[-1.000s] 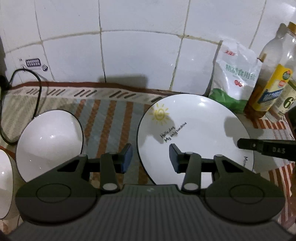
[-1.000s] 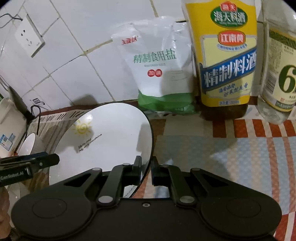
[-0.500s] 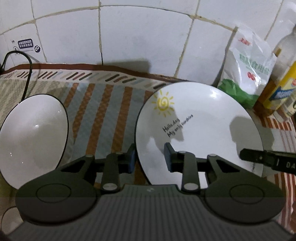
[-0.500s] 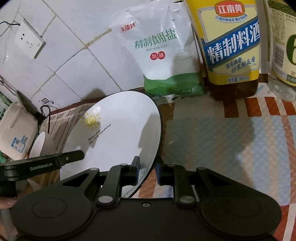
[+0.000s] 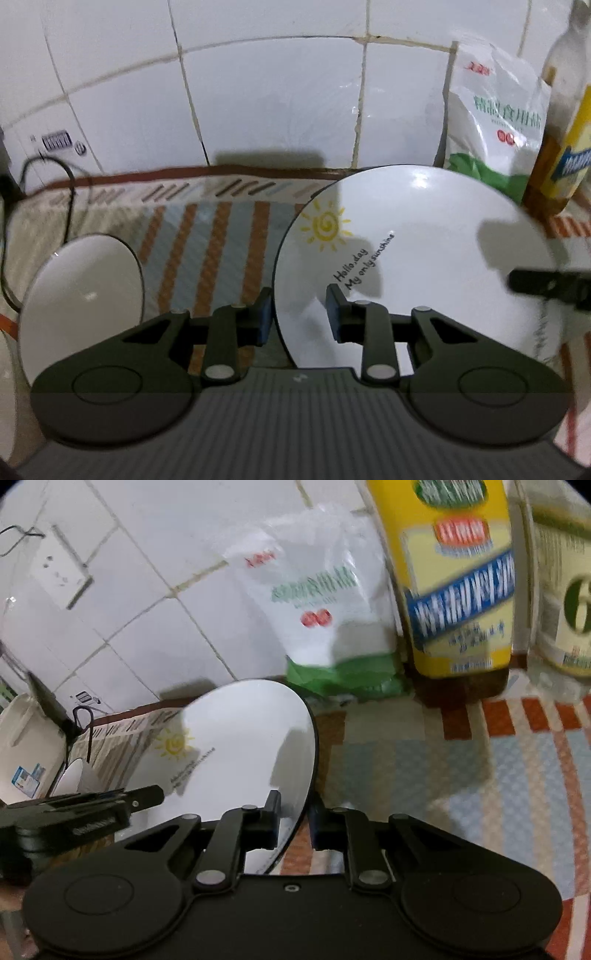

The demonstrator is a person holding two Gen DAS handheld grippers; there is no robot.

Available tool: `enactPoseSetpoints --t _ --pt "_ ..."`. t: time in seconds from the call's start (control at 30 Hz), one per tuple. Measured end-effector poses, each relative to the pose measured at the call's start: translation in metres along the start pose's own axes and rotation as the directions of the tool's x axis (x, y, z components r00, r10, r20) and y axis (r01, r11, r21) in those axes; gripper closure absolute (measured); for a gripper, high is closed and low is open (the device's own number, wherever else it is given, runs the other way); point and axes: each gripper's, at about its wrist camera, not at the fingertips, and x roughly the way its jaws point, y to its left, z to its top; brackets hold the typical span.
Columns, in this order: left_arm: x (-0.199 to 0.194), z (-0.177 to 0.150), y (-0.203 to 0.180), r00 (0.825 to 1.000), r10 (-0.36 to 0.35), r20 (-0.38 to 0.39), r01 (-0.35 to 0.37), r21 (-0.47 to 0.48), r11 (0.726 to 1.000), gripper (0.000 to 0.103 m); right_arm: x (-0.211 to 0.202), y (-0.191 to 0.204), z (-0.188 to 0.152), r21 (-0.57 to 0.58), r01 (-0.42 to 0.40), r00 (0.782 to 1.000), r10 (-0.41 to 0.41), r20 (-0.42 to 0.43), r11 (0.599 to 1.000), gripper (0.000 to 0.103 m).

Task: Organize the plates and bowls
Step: 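Lift the sun-print plate with the right tool, then carry the sun-print plate over the stacked blue and bunny plates with the right tool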

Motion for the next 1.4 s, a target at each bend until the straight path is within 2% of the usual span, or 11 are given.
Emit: enactPoseSetpoints --t 0.07,0.27,0.6,0.73,1.03,1.27,1.4 --pt "-0.005 0.0 0.002 1.0 -0.01 0.019 0.01 0.004 1.0 0.077 -0.006 0.008 0.003 -0.039 0.032 0.999 -0.032 -0.004 0.999 0.086" --pt "-0.027 0.002 0.003 0.998 -0.03 0.057 0.028 0.035 0.999 0.079 -0.021 0.009 0.005 -0.022 0.031 0.999 -0.031 0.012 0.999 0.086" --pt "-0.077 -0.01 0.003 0.995 -0.086 0.043 0.083 0.075 0.994 0.079 -0.073 0.019 -0.016 0.013 0.025 0.999 -0.026 0.025 1.0 0.086" --pt "-0.109 -0.022 0.006 0.992 -0.12 0.048 0.115 0.092 0.989 0.079 -0.101 0.028 -0.029 0.031 0.027 0.999 -0.027 0.024 0.999 0.086" --pt "-0.178 -0.058 0.012 0.983 -0.149 0.105 0.132 0.155 0.979 0.079 -0.159 0.05 -0.07 0.061 0.003 0.999 -0.006 0.046 0.998 0.086" --pt "-0.202 -0.089 0.021 0.978 -0.176 0.112 0.157 0.158 0.975 0.079 -0.183 0.062 -0.099 0.063 -0.011 0.998 0.007 0.058 0.998 0.086" --pt "-0.208 -0.106 0.025 0.978 -0.17 0.124 0.151 0.153 0.977 0.079 -0.183 0.063 -0.115 0.065 -0.021 0.999 0.018 0.048 0.998 0.086"
